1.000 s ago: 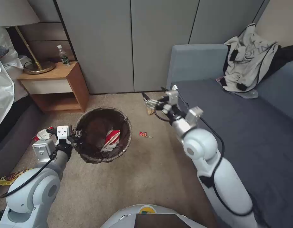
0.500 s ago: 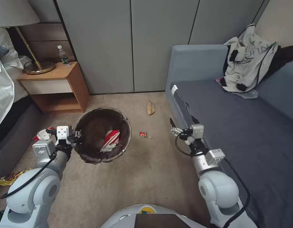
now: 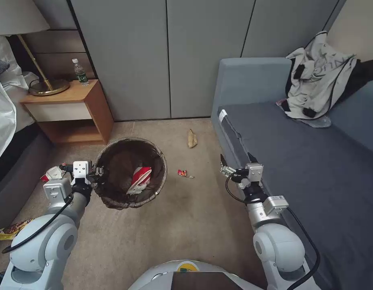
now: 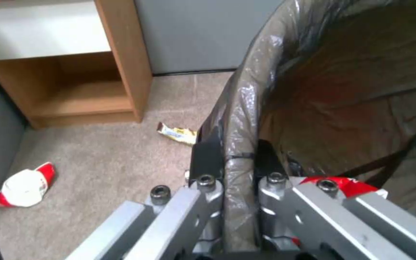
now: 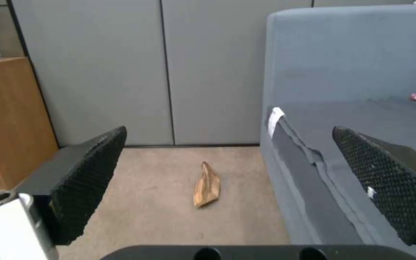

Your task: Pick up the trash bin, then pick up the garbage from the floor and place it into the trash bin.

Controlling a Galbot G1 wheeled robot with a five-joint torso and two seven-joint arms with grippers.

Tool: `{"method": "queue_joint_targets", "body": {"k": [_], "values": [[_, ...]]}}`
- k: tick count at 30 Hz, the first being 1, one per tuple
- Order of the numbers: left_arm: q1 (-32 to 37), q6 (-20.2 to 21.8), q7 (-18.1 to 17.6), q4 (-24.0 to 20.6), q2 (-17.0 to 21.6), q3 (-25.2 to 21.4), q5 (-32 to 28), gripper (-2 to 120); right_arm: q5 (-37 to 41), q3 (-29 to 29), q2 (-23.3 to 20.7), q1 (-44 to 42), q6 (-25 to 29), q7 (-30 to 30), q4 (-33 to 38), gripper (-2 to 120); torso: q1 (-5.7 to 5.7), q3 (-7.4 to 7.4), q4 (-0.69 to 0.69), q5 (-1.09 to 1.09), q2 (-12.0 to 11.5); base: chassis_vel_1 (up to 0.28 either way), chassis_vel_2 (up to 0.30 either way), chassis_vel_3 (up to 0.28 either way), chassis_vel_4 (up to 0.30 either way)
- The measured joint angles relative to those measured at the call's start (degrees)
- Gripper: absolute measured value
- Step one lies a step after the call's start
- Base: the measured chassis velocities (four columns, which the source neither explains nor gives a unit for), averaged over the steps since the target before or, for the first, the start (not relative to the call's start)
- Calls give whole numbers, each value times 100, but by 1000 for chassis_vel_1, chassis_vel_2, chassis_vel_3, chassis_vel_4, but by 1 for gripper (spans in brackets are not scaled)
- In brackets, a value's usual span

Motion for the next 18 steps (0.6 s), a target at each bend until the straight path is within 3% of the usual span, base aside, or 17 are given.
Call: {"method": "queue_joint_targets", "body": {"k": [18], "values": [[-8,0,11,52,-8,23,22,2,37,-37,-2,65,-9,14,-112,100,0,0,0,0,0,-83,82,91,-90]]}}
